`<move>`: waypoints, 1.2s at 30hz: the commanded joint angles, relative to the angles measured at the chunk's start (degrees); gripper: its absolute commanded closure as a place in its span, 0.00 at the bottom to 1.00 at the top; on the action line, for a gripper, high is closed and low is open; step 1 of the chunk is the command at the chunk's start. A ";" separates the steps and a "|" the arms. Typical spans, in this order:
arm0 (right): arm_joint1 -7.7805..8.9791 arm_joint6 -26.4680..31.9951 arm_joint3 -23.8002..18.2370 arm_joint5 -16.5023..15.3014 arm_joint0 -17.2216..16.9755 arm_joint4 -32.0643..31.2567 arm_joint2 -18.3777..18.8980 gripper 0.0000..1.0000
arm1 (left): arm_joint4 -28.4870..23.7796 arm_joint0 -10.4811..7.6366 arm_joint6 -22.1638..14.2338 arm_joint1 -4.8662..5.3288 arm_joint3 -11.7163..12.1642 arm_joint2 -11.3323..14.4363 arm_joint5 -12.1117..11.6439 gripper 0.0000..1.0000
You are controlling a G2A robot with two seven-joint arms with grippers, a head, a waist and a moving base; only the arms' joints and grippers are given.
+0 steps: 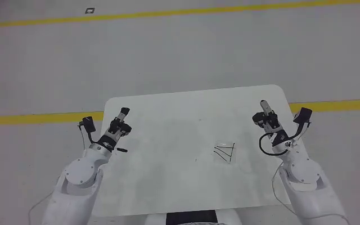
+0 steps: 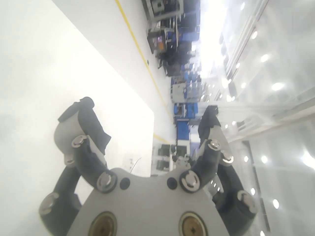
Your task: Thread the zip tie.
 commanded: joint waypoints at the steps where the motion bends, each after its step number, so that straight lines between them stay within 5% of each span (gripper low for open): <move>1: 0.00 0.00 0.00 0.00 0.00 -0.01 0.00 0.00 | -0.55 -0.02 1.09 -0.03 0.03 0.01 0.03 0.00; 7: 0.00 0.00 0.00 0.00 0.00 -0.01 0.00 0.00 | -0.55 -0.02 1.09 -0.03 0.03 0.01 0.03 0.00; 9: 0.00 0.00 0.00 0.00 0.00 -0.01 0.00 0.00 | -2.15 -0.12 -8.70 0.20 -1.04 2.63 -1.45 0.00; 12: 0.00 0.00 0.00 0.00 0.00 -0.01 0.00 0.00 | -4.58 -1.56 -15.33 0.45 1.00 3.26 -1.48 0.00; 14: 0.00 0.00 0.00 0.00 0.00 -0.01 0.00 0.00 | -5.39 -2.43 -19.13 0.59 2.16 4.55 0.80 0.00; 16: 0.00 0.00 0.00 0.00 0.00 -0.01 0.00 0.00 | -3.19 -3.32 -19.48 0.73 2.36 5.49 2.90 0.00; 22: 0.00 0.00 0.00 0.00 0.00 -0.01 0.00 0.00 | -3.19 -3.32 -19.48 0.73 2.36 5.49 2.90 0.00; 25: 0.00 0.00 0.00 0.00 0.00 -0.01 0.00 0.00 | -0.84 -3.74 -23.05 1.01 2.05 6.51 0.78 0.00; 30: 0.00 0.00 0.00 0.00 0.00 -0.01 0.00 0.00 | -2.53 -4.69 -28.19 1.21 5.53 8.03 -5.88 0.00; 36: 0.00 0.00 0.00 0.00 0.00 -0.01 0.00 0.00 | -2.53 -4.69 -28.19 1.21 5.53 8.03 -5.88 0.00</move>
